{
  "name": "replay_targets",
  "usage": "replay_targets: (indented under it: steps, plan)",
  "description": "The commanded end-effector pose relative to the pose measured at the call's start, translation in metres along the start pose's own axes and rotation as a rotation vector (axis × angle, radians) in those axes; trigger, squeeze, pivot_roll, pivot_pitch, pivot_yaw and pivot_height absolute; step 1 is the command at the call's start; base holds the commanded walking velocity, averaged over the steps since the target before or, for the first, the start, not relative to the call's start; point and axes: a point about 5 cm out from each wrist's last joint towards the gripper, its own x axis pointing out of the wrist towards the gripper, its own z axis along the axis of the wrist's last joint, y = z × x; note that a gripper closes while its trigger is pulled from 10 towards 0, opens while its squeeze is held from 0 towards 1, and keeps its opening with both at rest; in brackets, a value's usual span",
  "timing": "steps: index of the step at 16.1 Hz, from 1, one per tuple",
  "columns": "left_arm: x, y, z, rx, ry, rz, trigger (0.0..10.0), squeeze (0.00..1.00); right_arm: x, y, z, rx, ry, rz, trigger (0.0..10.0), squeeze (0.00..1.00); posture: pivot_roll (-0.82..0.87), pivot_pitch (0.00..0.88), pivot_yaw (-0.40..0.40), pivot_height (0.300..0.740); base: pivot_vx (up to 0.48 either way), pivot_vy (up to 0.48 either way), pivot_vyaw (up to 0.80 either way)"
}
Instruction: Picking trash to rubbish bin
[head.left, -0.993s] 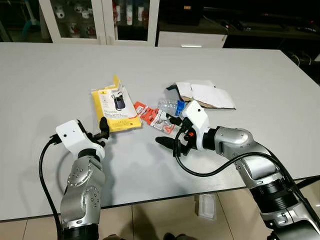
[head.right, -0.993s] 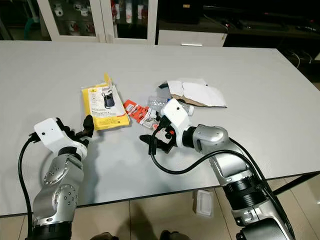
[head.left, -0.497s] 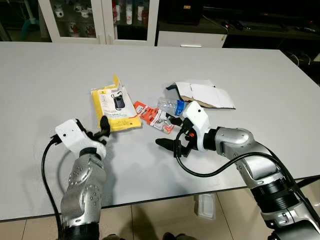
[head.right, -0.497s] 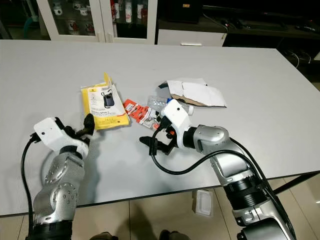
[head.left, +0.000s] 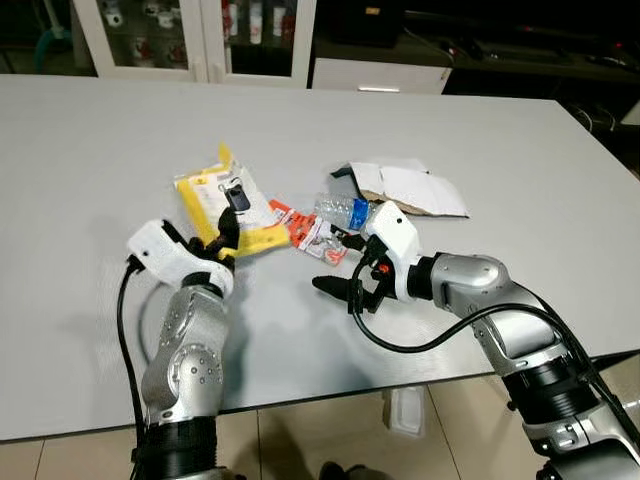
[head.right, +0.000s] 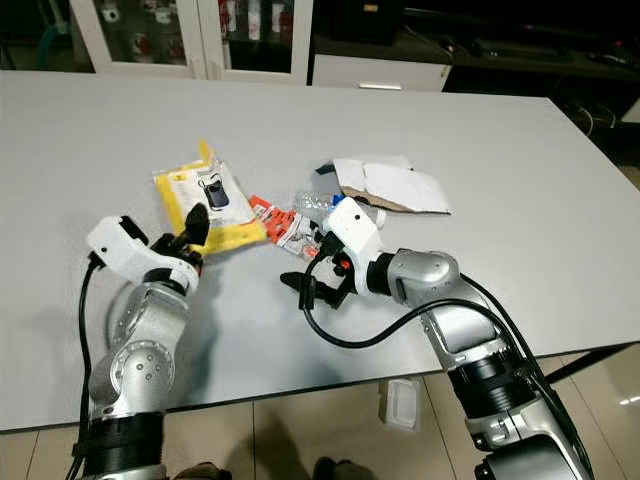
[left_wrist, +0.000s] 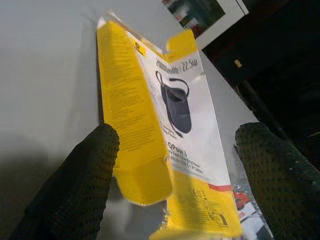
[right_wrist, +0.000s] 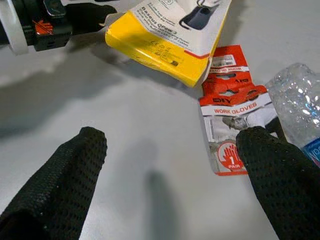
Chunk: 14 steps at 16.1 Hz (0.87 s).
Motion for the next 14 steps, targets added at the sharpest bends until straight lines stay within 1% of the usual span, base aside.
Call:
replay_targets:
  steps: [1, 2, 5, 6, 8, 9, 10, 12, 14]
  plan:
    - [-0.008, -0.017, -0.024, -0.174, 0.06, 0.0, 10.0, 0.0, -0.005, -0.006, 0.005, -0.034, 0.003, -0.026, 10.0, 1.0, -0.1, 0.09, -0.133, 0.74, 0.0, 0.0, 0.0]
    - [-0.008, -0.017, -0.021, -0.188, 0.052, 0.002, 10.0, 0.0, -0.005, -0.006, 0.005, -0.035, 0.004, -0.028, 10.0, 1.0, -0.1, 0.09, -0.133, 0.74, 0.0, 0.0, 0.0]
    - [-0.01, -0.011, -0.018, -0.161, 0.053, 0.034, 10.0, 0.0, -0.005, -0.008, 0.005, -0.039, 0.005, -0.03, 10.0, 1.0, -0.1, 0.091, -0.137, 0.74, 0.0, 0.0, 0.0]
    - [-0.012, -0.006, -0.018, -0.148, 0.066, 0.063, 10.0, 0.0, -0.004, -0.008, 0.005, -0.041, 0.005, -0.029, 10.0, 1.0, -0.09, 0.091, -0.138, 0.74, 0.0, 0.0, 0.0]
    - [-0.015, 0.008, -0.02, -0.208, 0.065, 0.096, 10.0, 0.0, -0.003, -0.007, 0.005, -0.04, 0.001, -0.01, 10.0, 1.0, -0.09, 0.089, -0.139, 0.74, 0.0, 0.0, 0.0]
    - [-0.016, 0.011, -0.022, -0.232, 0.072, 0.106, 10.0, 0.0, -0.004, -0.005, 0.006, -0.039, -0.001, -0.001, 10.0, 1.0, -0.09, 0.089, -0.139, 0.74, 0.0, 0.0, 0.0]
    - [-0.016, 0.015, -0.025, -0.232, 0.087, 0.118, 10.0, 0.0, -0.004, -0.005, 0.005, -0.037, 0.0, 0.0, 10.0, 1.0, -0.09, 0.086, -0.14, 0.74, 0.0, 0.0, 0.0]
    - [-0.016, 0.019, -0.031, -0.258, 0.114, 0.122, 10.0, 0.0, -0.006, -0.006, 0.002, -0.033, 0.01, 0.001, 10.0, 1.0, -0.09, 0.086, -0.14, 0.74, 0.0, 0.0, 0.0]
    - [-0.012, 0.019, -0.036, -0.289, 0.146, 0.105, 10.0, 0.0, -0.006, -0.005, 0.001, -0.03, 0.016, 0.011, 10.0, 1.0, -0.09, 0.086, -0.14, 0.74, 0.0, 0.0, 0.0]
